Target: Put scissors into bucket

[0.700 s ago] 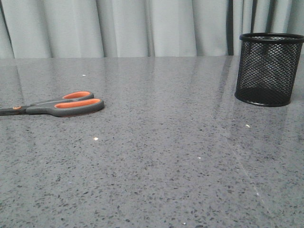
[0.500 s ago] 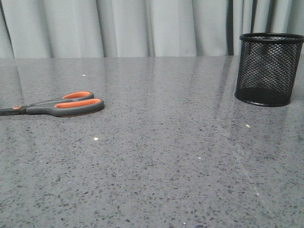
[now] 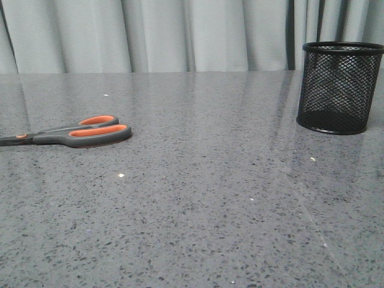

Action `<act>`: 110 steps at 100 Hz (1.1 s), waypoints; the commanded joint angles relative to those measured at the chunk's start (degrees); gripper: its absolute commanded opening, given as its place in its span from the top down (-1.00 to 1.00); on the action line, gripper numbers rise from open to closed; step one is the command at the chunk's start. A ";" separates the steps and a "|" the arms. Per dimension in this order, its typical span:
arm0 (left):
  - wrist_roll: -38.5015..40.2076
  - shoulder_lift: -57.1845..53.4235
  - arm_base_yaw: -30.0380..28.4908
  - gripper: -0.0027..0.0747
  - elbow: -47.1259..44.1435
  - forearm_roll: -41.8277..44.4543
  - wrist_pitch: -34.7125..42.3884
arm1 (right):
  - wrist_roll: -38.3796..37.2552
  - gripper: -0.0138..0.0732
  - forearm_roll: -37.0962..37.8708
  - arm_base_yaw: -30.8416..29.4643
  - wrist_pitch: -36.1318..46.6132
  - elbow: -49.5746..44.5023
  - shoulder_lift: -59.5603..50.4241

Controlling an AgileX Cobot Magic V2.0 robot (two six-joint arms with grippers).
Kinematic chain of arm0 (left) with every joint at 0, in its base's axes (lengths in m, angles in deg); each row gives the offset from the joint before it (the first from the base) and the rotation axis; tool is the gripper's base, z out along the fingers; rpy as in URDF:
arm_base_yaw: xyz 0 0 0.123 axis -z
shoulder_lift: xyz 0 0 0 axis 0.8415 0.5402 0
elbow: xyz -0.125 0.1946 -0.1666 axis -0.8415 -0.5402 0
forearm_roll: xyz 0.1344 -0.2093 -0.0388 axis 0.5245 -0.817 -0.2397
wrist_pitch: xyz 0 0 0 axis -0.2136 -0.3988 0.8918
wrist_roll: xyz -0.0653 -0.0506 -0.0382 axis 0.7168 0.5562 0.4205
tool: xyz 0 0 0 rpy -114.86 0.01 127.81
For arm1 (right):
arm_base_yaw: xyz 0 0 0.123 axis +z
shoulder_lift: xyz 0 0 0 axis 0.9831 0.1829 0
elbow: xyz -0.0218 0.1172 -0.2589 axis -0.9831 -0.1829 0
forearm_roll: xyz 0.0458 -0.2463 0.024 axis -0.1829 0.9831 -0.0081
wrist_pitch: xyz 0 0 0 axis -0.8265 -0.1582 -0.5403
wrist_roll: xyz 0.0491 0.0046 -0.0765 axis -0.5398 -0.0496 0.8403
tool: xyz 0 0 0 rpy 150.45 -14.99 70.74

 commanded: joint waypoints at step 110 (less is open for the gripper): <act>-10.53 8.00 -0.02 0.97 15.13 -33.14 1.14 | 7.07 0.79 -17.44 5.57 1.80 18.00 8.19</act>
